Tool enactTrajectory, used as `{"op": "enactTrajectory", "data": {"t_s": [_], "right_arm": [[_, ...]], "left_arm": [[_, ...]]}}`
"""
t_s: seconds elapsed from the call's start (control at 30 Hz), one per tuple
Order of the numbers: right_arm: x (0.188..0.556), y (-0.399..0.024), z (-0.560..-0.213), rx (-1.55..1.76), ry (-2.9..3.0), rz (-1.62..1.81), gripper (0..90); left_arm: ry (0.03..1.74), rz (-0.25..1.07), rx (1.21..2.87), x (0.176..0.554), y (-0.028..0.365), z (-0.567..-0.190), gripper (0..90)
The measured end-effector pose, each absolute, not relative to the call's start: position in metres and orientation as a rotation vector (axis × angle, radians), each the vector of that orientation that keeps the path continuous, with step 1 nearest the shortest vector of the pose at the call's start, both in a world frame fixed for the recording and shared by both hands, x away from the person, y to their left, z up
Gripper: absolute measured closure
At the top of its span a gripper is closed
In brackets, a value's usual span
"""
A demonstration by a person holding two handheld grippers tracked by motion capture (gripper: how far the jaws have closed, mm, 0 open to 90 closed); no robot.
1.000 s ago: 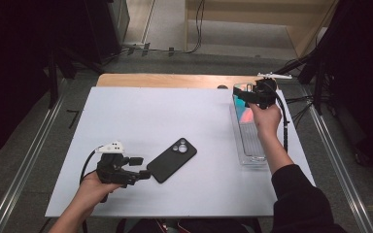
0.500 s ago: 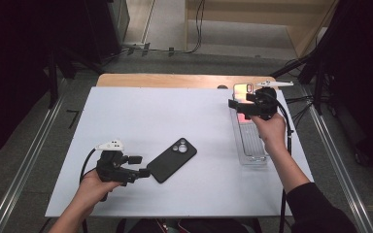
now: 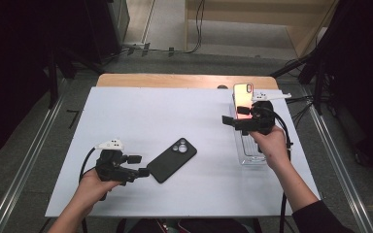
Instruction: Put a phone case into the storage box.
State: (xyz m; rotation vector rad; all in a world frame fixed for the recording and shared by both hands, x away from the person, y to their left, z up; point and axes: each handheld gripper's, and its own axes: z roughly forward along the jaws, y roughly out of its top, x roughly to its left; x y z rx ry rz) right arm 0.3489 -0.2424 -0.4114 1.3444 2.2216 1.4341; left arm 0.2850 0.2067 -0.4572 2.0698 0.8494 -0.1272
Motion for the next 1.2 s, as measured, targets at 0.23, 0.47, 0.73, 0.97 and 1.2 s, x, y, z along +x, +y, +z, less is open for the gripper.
{"op": "enactTrajectory", "data": {"t_s": [0.23,0.47,0.73,0.97,1.2], "right_arm": [[0.335,-0.236,-0.418,1.302,2.28,1.481,12.4],[0.32,-0.229,-0.422,1.243,2.335,1.48,12.5],[0.307,-0.227,-0.431,1.238,2.384,1.478,13.2],[0.296,-0.222,-0.433,1.214,2.412,1.484,13.2],[0.285,-0.219,-0.438,1.16,2.448,1.488,13.2]], "left_arm": [[0.855,-0.124,2.077,0.285,0.208,-0.456,27.3],[0.86,-0.116,2.078,0.285,0.209,-0.454,27.3],[0.857,-0.119,2.075,0.287,0.208,-0.453,27.3],[0.86,-0.099,2.078,0.287,0.207,-0.452,27.3],[0.851,-0.085,2.094,0.288,0.203,-0.451,27.3]]}}
